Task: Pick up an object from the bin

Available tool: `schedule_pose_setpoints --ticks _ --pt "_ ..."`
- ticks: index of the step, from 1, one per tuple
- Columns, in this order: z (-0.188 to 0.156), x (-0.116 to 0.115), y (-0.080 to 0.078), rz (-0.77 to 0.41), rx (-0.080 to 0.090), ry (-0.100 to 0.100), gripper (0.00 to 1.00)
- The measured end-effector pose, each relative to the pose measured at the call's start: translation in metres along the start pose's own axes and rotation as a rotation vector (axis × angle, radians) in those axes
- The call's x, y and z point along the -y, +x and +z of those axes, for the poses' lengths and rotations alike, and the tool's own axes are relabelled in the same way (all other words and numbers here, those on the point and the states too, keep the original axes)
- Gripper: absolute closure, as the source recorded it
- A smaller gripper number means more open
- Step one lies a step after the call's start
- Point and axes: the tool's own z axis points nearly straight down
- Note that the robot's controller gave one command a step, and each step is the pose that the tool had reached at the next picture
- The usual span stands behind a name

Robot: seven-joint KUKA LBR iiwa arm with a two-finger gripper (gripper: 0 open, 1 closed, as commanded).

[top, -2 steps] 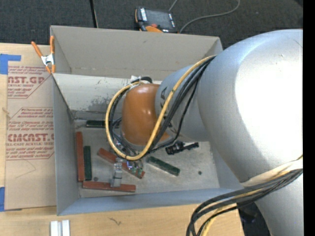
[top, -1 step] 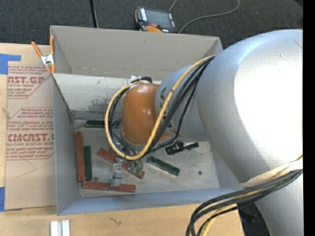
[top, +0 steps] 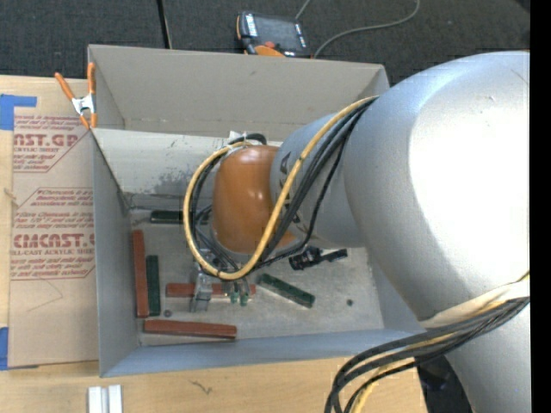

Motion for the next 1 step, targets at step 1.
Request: schedule_pose_setpoints --ticks 1 --pt "-0.0434 -0.0007 -0.0006 0.0 0.001 0.0 1.0"
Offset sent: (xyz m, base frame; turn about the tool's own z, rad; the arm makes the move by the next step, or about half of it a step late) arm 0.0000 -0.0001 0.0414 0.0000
